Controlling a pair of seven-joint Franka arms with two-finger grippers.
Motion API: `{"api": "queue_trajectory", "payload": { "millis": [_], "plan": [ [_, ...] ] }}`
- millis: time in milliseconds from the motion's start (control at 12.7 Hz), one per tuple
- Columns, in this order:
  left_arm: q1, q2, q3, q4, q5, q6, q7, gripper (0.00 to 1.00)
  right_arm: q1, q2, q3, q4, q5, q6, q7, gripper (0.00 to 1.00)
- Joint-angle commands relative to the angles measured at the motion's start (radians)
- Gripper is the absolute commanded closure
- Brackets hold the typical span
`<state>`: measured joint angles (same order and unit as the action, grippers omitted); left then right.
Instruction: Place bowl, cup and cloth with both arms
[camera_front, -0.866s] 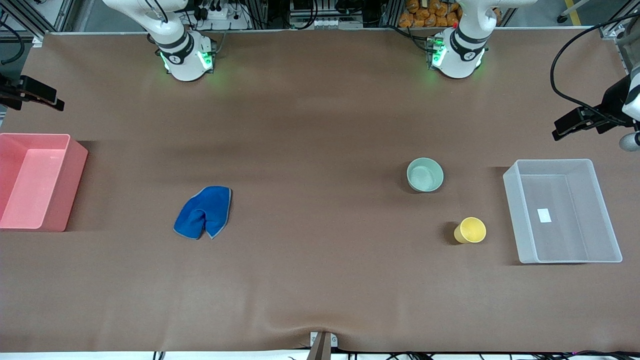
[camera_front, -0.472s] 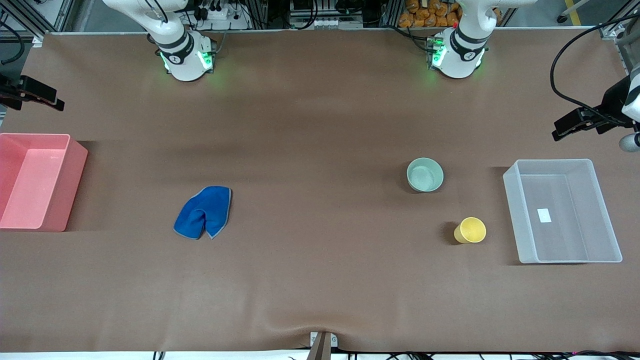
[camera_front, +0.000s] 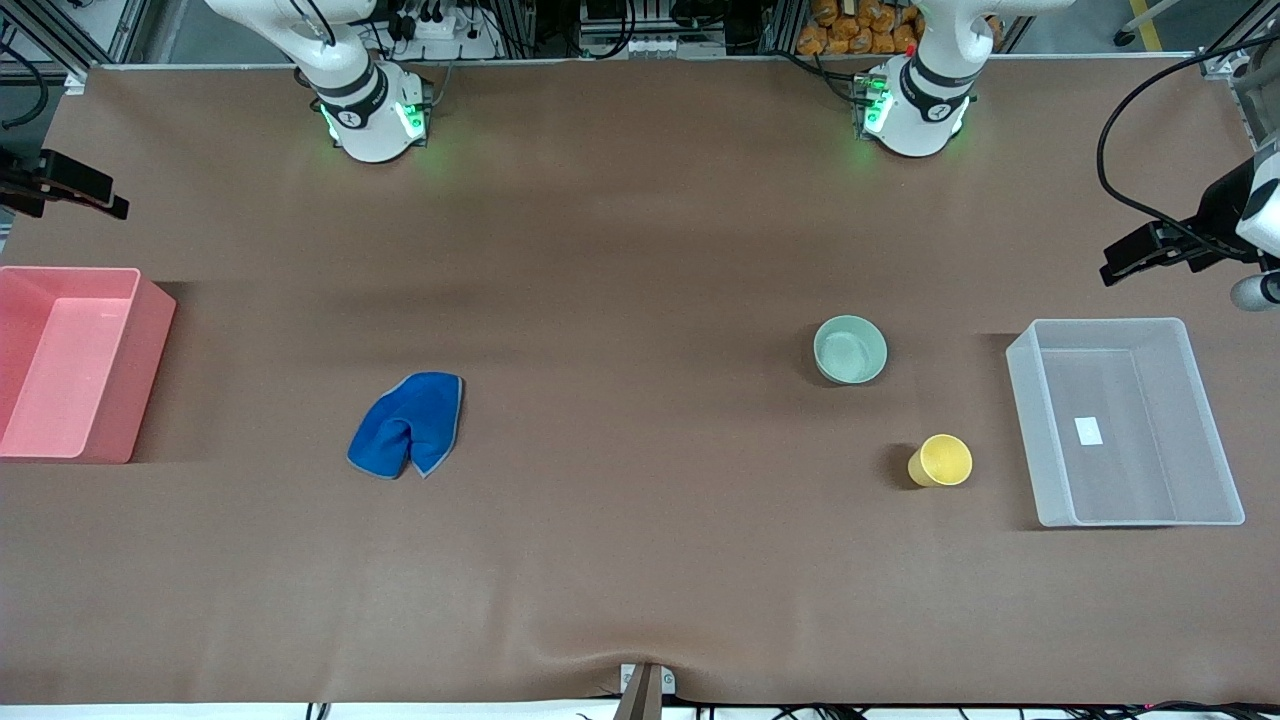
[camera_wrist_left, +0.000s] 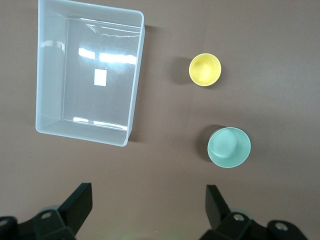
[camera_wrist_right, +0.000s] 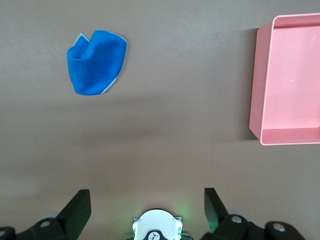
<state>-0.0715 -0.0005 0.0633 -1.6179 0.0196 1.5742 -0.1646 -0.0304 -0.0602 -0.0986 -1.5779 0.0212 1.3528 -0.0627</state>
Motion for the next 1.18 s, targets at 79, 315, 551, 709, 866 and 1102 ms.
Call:
{"api": "queue_trajectory", "payload": {
  "millis": [79,315,551,709,866,1102],
  "plan": [
    [0.001,0.011,0.000,0.019,-0.020,-0.010,-0.006,0.00,-0.031,-0.007,0.008,0.001,0.038,-0.009,0.000,0.00],
    [-0.007,0.049,-0.005,0.022,-0.023,0.000,-0.007,0.00,-0.029,-0.007,0.010,0.001,0.042,-0.009,-0.009,0.00],
    [-0.010,0.118,-0.005,0.018,-0.064,0.079,-0.018,0.00,-0.013,-0.003,0.014,0.001,0.043,-0.009,-0.026,0.00],
    [-0.016,0.178,-0.005,0.024,-0.050,0.134,-0.022,0.00,0.009,0.003,0.014,-0.008,0.042,-0.014,-0.026,0.00],
    [-0.010,0.249,-0.003,0.041,-0.047,0.182,-0.010,0.00,0.009,0.052,0.014,-0.008,0.042,-0.026,-0.023,0.00],
    [0.002,0.341,0.000,0.068,-0.032,0.315,-0.004,0.00,0.032,0.166,0.014,-0.007,0.045,-0.012,-0.017,0.00]
  ]
}}
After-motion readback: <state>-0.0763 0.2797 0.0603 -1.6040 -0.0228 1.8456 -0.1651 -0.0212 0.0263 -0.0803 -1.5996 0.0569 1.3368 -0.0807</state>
